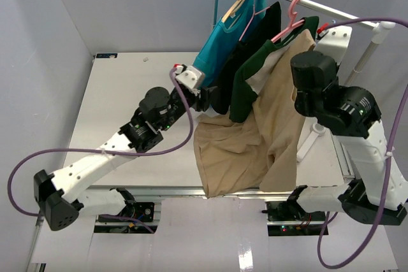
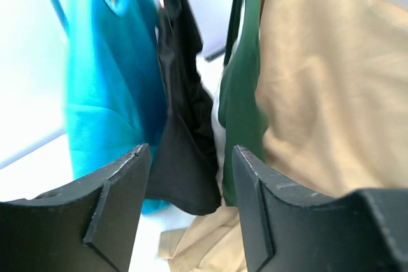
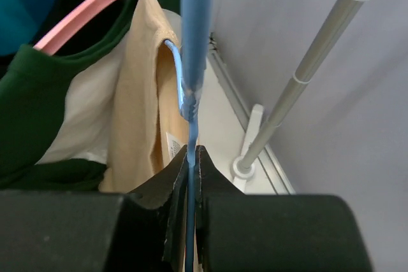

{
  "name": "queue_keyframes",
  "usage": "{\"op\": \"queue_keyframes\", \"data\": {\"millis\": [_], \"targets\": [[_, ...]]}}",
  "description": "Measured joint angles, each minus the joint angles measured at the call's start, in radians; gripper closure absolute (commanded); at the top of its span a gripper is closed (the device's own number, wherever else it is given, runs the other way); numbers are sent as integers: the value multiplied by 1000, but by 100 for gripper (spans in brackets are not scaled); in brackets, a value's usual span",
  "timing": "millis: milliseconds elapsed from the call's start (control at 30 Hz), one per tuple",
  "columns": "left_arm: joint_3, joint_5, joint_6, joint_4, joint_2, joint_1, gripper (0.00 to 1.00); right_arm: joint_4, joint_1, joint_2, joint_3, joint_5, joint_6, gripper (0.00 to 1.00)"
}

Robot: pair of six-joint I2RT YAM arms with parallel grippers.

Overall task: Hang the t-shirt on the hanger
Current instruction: Place the hanger at the clothesline.

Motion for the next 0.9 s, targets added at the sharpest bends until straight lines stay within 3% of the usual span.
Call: {"op": "queue_keyframes", "data": {"millis": [200, 333, 600, 900], "targets": [[12, 49, -55, -116, -126, 0, 29, 52, -285, 62, 1, -141, -92, 92], [15, 56, -67, -208, -154, 0, 25, 65, -399, 83, 1, -208, -127, 92], [13, 45, -68, -261, -191, -1, 24, 115, -491, 112, 27, -286, -184, 92], [13, 67, -65, -284, -180, -1, 23, 326, -496, 114, -68, -331, -246, 92]]}}
